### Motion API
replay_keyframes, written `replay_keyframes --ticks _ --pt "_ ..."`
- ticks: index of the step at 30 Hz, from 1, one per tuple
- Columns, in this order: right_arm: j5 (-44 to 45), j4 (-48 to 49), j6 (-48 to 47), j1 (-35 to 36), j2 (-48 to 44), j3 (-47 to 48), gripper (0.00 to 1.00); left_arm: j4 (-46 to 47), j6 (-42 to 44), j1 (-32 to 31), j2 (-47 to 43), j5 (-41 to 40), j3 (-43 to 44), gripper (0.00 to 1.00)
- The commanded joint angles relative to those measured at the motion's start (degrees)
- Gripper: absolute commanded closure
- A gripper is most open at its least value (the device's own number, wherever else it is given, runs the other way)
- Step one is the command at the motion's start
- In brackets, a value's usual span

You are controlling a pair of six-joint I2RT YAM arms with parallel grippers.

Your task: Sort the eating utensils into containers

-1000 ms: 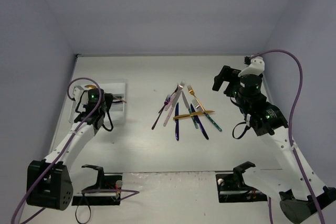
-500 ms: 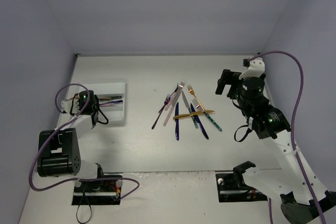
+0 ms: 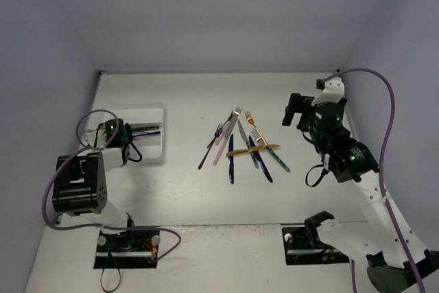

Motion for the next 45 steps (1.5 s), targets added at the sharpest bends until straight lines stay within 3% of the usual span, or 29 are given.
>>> replay_keyframes --ticks 1,7,16,25,31,36,40,45 --pt "2.2 2.7 -0.9 -0.3 -0.6 -0.1 0.00 9.5 -2.1 0.6 2.1 2.4 2.9 1.00" --pt "2.2 2.8 -0.7 -0.3 -0.5 -0.6 0.00 11.4 -2.8 0.5 3.7 3.3 3.1 0.97" --pt "2.0 2.8 -1.2 -0.3 -0.3 -0.9 0.00 11.3 -2.8 0.5 1.8 3.3 3.0 0.55" --pt "0.2 2.8 -1.2 -0.3 0.1 -0.9 0.00 8.5 -1.0 0.3 -6.1 5.0 3.3 0.38" --pt "-0.5 2.7 -1.9 -0.3 -0.5 -0.9 0.00 -5.2 10.4 -1.4 -16.0 9.2 9.2 0.33" --pt "-1.0 2.7 -2.7 -0.3 -1.7 -1.6 0.00 -21.4 26.0 -5.4 -22.0 13.4 16.3 0.33" --pt "-1.5 2.5 -3.0 -0.3 -2.6 -2.3 0.00 -34.3 44.1 -15.2 -22.5 12.4 23.8 0.33" --pt "-5.0 2.4 -1.8 -0.3 -2.3 -3.2 0.00 -44.8 60.0 -26.3 -19.2 12.2 30.5 0.32"
